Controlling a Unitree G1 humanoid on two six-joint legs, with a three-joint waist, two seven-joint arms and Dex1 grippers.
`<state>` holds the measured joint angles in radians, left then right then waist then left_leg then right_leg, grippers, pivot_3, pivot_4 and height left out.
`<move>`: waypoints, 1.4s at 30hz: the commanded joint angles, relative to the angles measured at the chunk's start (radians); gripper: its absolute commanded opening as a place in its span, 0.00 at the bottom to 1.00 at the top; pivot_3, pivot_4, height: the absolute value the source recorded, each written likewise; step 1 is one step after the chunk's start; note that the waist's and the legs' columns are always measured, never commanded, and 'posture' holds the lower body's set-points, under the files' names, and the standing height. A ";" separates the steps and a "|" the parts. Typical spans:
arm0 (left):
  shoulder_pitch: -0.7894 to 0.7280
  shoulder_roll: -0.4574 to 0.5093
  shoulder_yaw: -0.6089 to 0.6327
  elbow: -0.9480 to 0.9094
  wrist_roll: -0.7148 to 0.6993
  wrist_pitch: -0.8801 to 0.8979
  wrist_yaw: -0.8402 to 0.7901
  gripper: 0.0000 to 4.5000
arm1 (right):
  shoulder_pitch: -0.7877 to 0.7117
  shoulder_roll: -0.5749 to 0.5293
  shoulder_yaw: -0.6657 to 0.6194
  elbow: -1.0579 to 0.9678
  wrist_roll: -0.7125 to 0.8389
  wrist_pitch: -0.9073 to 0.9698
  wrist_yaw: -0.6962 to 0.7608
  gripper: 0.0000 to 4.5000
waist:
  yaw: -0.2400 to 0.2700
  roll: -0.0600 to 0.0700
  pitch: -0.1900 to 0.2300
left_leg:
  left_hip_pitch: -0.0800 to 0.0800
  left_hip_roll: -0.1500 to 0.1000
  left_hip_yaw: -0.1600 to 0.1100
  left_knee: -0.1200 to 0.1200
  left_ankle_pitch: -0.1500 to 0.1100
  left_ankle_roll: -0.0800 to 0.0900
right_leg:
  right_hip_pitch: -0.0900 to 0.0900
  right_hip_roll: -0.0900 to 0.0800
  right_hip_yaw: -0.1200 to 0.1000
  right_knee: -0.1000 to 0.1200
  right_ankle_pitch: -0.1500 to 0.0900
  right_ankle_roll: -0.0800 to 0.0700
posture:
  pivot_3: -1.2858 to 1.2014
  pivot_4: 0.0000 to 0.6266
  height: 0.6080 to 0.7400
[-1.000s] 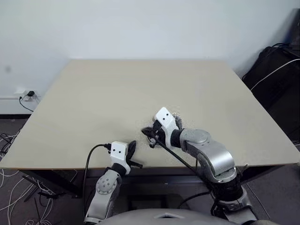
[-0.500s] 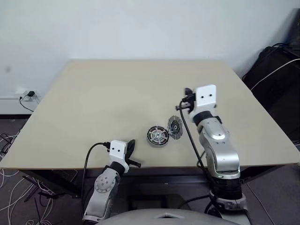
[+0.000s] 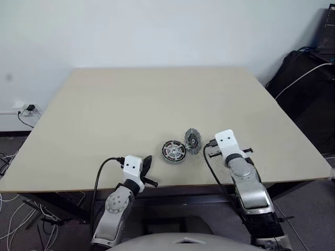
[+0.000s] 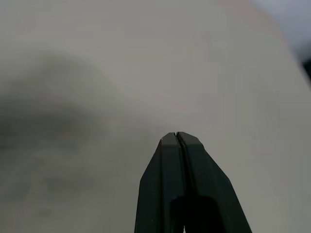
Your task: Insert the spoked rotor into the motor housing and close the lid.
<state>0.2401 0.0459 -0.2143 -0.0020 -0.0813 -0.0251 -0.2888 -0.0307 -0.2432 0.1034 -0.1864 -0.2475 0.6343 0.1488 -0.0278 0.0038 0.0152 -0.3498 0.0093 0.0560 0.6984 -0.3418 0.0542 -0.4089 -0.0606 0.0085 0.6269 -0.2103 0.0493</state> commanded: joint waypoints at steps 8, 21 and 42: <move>-0.001 -0.001 0.009 -0.035 -0.003 -0.010 0.005 0.00 | -0.037 0.010 0.064 -0.073 0.138 -0.189 0.161 0.01 | 0.002 -0.001 0.000 | 0.000 0.000 0.000 0.000 0.000 0.001 | 0.000 0.000 0.000 -0.001 0.000 0.000 | 0.52 0.00 1.00; 0.007 0.000 0.019 -0.042 -0.001 -0.018 0.013 0.00 | -0.133 0.094 0.129 0.080 0.173 -0.186 0.190 0.01 | 0.002 -0.001 0.000 | 0.000 0.000 0.000 0.000 0.000 0.001 | 0.000 0.000 0.000 0.000 0.000 0.000 | 0.52 0.00 1.00; 0.023 -0.001 0.019 -0.060 0.002 -0.023 0.027 0.00 | -0.167 0.212 0.134 0.184 0.300 -0.352 0.271 0.01 | -0.002 0.000 0.000 | 0.000 0.001 0.000 -0.001 0.000 0.000 | -0.001 0.000 0.001 0.000 0.000 0.000 | 0.52 0.00 1.00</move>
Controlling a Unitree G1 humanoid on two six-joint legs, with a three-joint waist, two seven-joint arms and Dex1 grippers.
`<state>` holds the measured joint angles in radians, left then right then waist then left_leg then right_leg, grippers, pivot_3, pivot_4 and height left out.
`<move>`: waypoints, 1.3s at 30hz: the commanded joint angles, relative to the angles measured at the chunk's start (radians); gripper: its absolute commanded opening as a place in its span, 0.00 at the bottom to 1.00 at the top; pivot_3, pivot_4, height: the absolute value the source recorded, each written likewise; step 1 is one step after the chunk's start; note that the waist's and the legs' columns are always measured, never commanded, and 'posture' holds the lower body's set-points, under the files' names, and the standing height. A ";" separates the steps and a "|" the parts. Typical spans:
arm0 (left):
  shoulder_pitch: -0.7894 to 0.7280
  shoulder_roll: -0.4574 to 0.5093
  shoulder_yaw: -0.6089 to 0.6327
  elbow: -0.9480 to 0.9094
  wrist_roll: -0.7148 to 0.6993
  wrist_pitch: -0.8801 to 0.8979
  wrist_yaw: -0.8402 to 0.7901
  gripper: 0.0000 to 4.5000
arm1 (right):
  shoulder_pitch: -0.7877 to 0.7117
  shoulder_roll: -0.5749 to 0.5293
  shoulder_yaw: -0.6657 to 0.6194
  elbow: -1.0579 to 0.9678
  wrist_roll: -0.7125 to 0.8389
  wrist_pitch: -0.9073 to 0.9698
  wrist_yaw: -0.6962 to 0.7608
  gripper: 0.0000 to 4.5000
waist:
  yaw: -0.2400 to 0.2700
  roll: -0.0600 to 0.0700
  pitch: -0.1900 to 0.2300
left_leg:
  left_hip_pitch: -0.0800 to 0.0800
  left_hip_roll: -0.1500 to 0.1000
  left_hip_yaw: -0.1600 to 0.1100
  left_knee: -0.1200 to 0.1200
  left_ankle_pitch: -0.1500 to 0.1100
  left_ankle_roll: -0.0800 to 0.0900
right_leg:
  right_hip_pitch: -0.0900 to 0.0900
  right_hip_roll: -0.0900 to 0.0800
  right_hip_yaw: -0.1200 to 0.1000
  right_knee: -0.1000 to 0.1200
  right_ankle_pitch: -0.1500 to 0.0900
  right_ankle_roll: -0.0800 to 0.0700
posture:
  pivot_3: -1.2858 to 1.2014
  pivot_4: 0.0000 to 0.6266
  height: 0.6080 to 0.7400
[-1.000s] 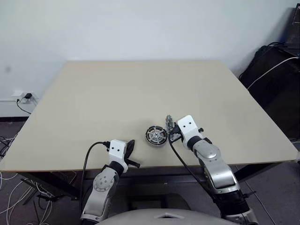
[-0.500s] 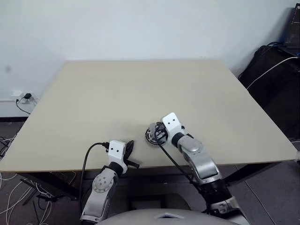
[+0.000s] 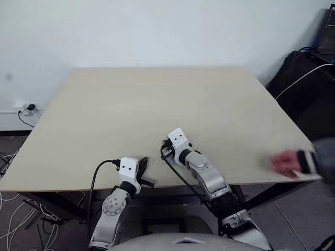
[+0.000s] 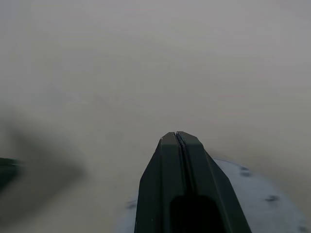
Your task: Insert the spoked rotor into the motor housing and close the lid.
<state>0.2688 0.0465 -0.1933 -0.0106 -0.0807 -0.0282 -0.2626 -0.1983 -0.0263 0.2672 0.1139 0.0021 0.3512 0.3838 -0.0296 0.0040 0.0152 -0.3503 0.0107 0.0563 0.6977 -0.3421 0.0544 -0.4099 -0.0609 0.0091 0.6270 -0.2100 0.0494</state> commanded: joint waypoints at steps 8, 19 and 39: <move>-0.014 -0.005 -0.007 -0.041 0.000 -0.018 -0.003 0.00 | 0.157 -0.173 -0.049 -0.297 0.125 -0.210 0.184 0.01 | 0.005 -0.001 0.000 | 0.001 -0.001 0.000 0.000 -0.001 0.001 | 0.002 -0.001 0.000 -0.001 0.000 0.000 | 0.52 0.00 1.00; -0.025 0.009 -0.011 -0.038 -0.002 -0.010 -0.021 0.00 | 0.336 -0.210 -0.121 -0.320 0.159 -0.217 0.146 0.01 | 0.009 -0.002 0.000 | 0.002 0.000 0.001 0.000 0.000 0.001 | 0.001 0.000 0.001 0.000 0.000 0.000 | 0.52 0.00 1.00; -0.034 0.017 -0.021 -0.040 -0.003 0.001 -0.038 0.00 | 0.369 -0.227 -0.169 -0.367 0.217 -0.205 0.150 0.01 | 0.012 -0.002 0.000 | 0.002 0.001 0.002 0.000 0.000 0.001 | 0.001 0.000 0.001 0.000 0.000 0.000 | 0.52 0.00 1.00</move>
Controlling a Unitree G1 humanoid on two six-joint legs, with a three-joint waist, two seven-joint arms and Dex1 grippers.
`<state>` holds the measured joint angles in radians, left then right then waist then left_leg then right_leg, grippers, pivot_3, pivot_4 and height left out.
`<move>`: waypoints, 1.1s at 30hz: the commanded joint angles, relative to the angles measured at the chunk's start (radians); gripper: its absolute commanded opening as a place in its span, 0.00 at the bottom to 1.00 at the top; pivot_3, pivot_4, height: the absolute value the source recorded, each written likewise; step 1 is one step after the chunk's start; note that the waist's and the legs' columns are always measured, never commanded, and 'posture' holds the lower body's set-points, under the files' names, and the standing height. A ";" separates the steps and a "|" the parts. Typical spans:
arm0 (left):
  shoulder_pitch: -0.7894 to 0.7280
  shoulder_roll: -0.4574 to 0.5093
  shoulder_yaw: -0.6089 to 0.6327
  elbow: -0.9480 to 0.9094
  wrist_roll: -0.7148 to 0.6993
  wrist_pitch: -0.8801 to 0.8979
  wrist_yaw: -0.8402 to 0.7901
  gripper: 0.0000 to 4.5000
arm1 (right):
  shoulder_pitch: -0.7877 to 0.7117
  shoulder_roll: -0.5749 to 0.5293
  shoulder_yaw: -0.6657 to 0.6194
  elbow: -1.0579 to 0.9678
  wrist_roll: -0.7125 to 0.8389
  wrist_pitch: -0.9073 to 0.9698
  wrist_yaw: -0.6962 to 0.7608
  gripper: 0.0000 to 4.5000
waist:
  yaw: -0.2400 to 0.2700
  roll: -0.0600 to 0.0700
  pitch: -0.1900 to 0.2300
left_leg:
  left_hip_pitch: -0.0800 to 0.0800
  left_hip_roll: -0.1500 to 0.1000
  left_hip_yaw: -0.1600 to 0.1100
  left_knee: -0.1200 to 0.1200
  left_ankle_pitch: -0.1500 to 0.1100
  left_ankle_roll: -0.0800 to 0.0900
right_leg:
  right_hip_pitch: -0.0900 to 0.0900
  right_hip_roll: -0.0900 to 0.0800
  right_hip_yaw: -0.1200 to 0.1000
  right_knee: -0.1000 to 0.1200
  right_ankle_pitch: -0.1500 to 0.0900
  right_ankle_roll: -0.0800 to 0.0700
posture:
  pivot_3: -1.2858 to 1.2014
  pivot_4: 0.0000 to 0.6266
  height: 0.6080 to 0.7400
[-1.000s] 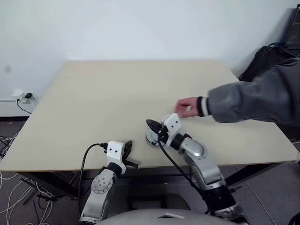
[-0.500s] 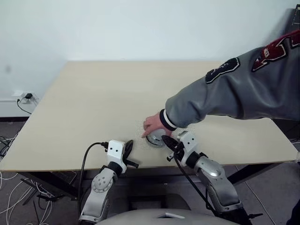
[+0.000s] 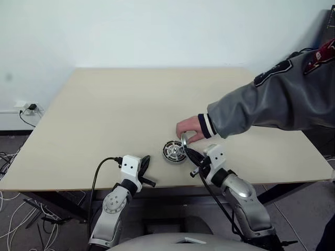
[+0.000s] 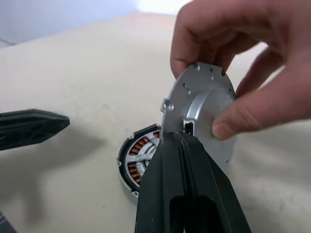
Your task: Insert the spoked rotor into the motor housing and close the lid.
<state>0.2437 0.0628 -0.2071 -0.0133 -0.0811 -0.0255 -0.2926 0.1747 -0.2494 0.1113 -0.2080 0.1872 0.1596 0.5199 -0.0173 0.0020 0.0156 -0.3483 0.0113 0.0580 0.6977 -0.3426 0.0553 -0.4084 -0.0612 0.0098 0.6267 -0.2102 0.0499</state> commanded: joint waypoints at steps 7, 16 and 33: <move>-0.002 0.003 -0.010 -0.044 -0.002 0.002 -0.012 0.00 | 0.034 -0.013 -0.060 -0.060 0.076 -0.010 -0.002 0.01 | 0.002 0.000 0.000 | 0.000 0.000 0.000 0.000 0.000 0.000 | 0.000 0.000 0.000 0.000 0.000 0.000 | 0.52 0.00 1.00; -0.002 0.004 -0.015 -0.046 -0.004 0.010 -0.023 0.00 | 0.081 -0.025 -0.128 -0.038 0.081 -0.002 -0.035 0.01 | 0.005 0.000 0.000 | 0.000 0.001 0.000 0.000 0.000 0.000 | 0.000 0.000 0.000 0.000 0.000 0.000 | 0.52 0.00 1.00; -0.004 0.006 -0.023 -0.062 -0.003 0.025 -0.024 0.00 | -0.003 0.064 -0.155 -0.040 0.024 0.238 -0.299 0.01 | 0.005 0.001 -0.001 | 0.000 0.001 0.001 0.000 0.000 0.000 | 0.000 0.000 0.001 0.001 0.000 0.000 | 0.52 0.00 1.00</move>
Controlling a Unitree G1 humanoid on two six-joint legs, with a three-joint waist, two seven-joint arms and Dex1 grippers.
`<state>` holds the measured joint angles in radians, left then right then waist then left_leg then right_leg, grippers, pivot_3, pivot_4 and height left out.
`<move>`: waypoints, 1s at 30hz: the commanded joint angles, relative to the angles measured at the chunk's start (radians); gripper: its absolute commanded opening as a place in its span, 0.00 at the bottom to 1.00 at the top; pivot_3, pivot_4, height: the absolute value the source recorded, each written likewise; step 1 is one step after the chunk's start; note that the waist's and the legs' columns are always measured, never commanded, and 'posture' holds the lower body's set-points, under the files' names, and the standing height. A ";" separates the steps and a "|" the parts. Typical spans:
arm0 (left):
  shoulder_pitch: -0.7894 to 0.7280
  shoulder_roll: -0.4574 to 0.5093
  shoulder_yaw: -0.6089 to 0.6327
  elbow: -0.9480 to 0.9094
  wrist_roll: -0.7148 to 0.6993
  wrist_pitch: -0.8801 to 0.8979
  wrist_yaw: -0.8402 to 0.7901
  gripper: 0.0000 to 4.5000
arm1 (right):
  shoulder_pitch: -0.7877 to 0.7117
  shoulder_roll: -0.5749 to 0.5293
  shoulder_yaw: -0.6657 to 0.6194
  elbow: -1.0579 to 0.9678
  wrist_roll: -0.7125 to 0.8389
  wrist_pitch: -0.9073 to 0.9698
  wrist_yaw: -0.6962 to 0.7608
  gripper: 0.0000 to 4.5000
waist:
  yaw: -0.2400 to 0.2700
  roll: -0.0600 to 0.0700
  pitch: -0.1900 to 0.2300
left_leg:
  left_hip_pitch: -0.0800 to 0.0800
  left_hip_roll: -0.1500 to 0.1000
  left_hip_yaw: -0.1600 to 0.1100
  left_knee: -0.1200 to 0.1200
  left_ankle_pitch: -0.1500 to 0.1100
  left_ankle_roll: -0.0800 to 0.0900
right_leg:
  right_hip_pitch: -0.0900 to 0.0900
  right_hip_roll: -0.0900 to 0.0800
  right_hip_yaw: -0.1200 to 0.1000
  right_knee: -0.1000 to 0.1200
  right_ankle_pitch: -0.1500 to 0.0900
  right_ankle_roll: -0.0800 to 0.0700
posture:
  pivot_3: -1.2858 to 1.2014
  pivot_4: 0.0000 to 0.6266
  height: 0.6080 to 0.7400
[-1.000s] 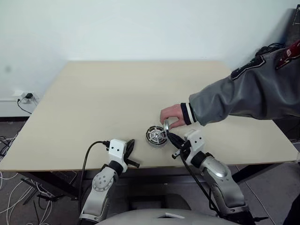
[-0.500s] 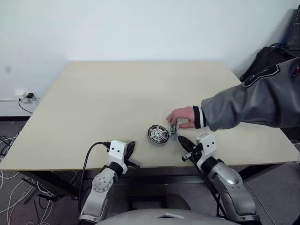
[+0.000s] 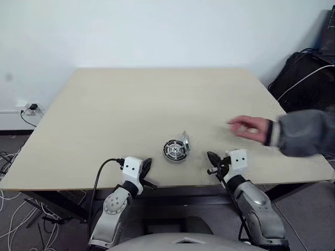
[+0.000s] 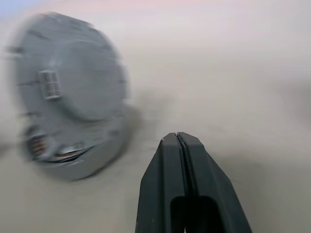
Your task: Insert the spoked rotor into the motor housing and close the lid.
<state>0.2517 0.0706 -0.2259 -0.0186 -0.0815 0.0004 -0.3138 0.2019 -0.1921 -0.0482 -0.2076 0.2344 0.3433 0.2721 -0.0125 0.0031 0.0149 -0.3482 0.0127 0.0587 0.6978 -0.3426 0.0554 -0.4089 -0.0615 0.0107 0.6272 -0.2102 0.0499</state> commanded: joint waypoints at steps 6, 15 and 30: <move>-0.004 -0.001 -0.005 -0.069 -0.003 0.008 0.003 0.00 | -0.064 -0.008 0.092 -0.119 -0.034 0.161 -0.029 0.01 | 0.000 0.001 0.000 | -0.002 0.000 0.000 0.000 0.000 0.000 | -0.002 0.000 0.000 0.000 0.000 0.000 | 0.52 0.00 1.00; 0.003 -0.004 -0.001 -0.079 -0.003 0.011 0.016 0.00 | -0.119 -0.012 0.147 -0.183 0.014 0.161 0.060 0.01 | -0.001 0.000 0.000 | -0.001 0.000 0.000 0.000 0.000 0.000 | -0.001 0.000 0.000 -0.001 0.000 0.000 | 0.52 0.00 1.00; 0.013 0.000 0.005 -0.090 -0.003 0.004 0.032 0.00 | -0.195 -0.003 0.194 -0.042 -0.009 0.137 0.094 0.01 | -0.002 0.000 0.000 | 0.000 -0.002 0.000 0.000 0.000 0.000 | 0.000 0.000 0.000 -0.001 0.000 0.000 | 0.52 0.00 1.00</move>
<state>0.2688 0.0727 -0.2241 -0.0505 -0.0816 0.0175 -0.2842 0.0223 -0.1977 0.1445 -0.2676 0.2384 0.4959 0.3701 -0.0142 0.0029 0.0149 -0.3482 0.0111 0.0586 0.6978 -0.3428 0.0558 -0.4085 -0.0613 0.0103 0.6266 -0.2103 0.0499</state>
